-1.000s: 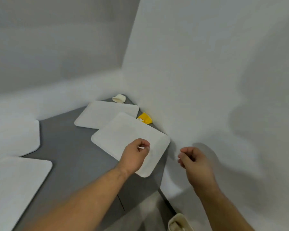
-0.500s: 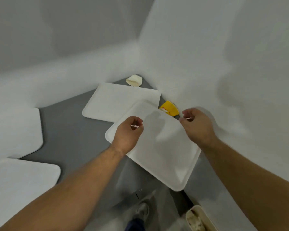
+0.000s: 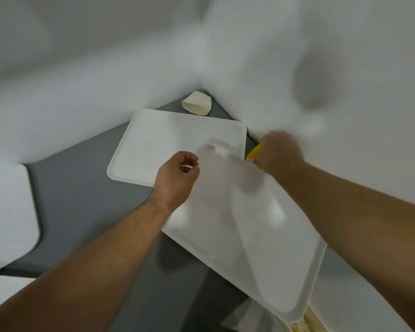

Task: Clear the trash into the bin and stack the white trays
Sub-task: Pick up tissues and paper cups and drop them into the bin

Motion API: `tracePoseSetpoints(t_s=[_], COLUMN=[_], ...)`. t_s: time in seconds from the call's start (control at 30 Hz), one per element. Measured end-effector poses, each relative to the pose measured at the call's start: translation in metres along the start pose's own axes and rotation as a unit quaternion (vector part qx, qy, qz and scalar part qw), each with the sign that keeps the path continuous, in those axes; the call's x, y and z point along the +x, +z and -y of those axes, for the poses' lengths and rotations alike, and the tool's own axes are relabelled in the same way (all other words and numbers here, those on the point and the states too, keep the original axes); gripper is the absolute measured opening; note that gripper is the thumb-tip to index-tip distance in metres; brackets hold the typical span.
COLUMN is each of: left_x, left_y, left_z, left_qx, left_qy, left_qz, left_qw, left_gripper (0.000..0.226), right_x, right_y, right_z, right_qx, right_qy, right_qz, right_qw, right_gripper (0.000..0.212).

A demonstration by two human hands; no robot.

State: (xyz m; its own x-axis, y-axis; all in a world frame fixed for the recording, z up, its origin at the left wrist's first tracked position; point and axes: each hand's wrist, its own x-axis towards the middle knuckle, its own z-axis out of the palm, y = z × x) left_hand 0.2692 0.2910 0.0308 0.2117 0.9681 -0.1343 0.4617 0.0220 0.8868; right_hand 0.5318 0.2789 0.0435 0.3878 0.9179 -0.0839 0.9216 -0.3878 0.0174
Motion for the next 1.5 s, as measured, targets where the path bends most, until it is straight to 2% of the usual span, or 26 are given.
tracePoseSetpoints(t_s=[0.13,0.37,0.57,0.7,0.8,0.97,1.1,1.2,1.37,1.5], left_x=[0.022,0.055,0.098,0.141,0.179,0.245,0.281,0.29,0.294,0.281], left_y=[-0.003,-0.003,-0.006,-0.01,-0.008,-0.002,0.005,0.018,0.031,0.027], left_z=[0.008,0.006,0.0,-0.008,-0.018,-0.03,-0.033,-0.031,-0.027,-0.028], left_qx=[0.011,-0.001,0.005,0.035,0.07,0.193,0.257,0.305,0.272,0.165], left_qy=[-0.002,0.01,0.026,0.068,0.091,0.096,0.03,0.012,-0.004,0.015], left_qz=[0.002,-0.007,-0.005,-0.026,-0.029,-0.037,0.014,0.042,0.022,-0.021], left_qw=[1.0,1.0,1.0,0.997,0.993,0.976,0.966,0.951,0.962,0.986], left_gripper=[0.015,0.018,0.023,0.029,0.032,0.044,0.071,0.069,0.058,0.044], right_x=[0.007,0.016,0.007,0.006,0.002,-0.005,-0.018,-0.032,-0.054,-0.066], right_y=[0.005,0.002,0.0,-0.008,-0.018,-0.039,-0.044,-0.041,-0.027,-0.025], right_z=[0.01,0.021,0.018,0.009,0.007,0.009,0.008,0.006,-0.005,-0.019], right_qx=[-0.017,-0.003,-0.021,0.011,0.039,0.206,0.305,0.344,0.367,0.431], right_qy=[0.017,0.039,0.03,0.017,0.019,0.049,0.067,0.083,0.1,0.131], right_qz=[0.052,0.059,0.007,-0.023,-0.075,-0.147,-0.177,-0.193,-0.202,-0.197], right_qw=[0.998,0.998,0.999,1.0,0.996,0.966,0.933,0.915,0.903,0.871], right_gripper=[0.02,0.026,0.029,0.019,0.015,0.003,0.011,0.012,0.02,0.017])
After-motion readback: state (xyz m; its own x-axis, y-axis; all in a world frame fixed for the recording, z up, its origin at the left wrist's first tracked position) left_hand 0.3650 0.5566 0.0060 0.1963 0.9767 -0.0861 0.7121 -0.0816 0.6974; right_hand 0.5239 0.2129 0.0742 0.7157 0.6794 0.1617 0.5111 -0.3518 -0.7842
